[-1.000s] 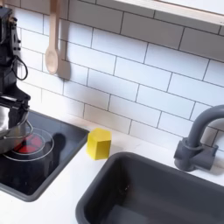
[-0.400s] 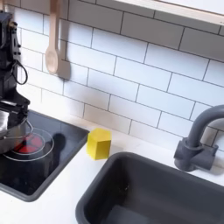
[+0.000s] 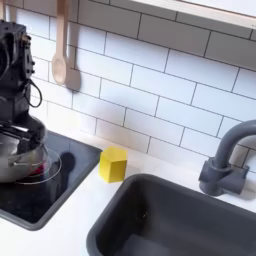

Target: Slide pot right

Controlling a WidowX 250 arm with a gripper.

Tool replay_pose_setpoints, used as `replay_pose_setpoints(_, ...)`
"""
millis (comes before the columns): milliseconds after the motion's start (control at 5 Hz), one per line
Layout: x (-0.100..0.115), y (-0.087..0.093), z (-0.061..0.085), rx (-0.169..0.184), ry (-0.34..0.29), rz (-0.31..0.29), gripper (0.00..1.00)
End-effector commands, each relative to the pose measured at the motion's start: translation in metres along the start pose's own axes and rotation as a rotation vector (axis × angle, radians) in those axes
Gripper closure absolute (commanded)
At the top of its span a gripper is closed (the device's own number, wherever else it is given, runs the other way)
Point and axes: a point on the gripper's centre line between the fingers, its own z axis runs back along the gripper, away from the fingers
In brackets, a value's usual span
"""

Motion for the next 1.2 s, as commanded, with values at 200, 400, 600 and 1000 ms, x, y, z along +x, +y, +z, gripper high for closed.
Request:
replay_pose_setpoints(200,-0.016,-0.023,0.009,-0.017,-0.007,-0.047,0.00)
replay_pose_setpoints(400,-0.023,-0.030,0.010,-0.023,-0.005,-0.061,0.00)
replay_pose_setpoints(600,-0.029,-0.038,0.009,-0.025,0.002,-0.081,0.00)
replay_pose_setpoints(1000,-0.035,-0.049,0.009,-0.027,0.002,-0.107,0.00)
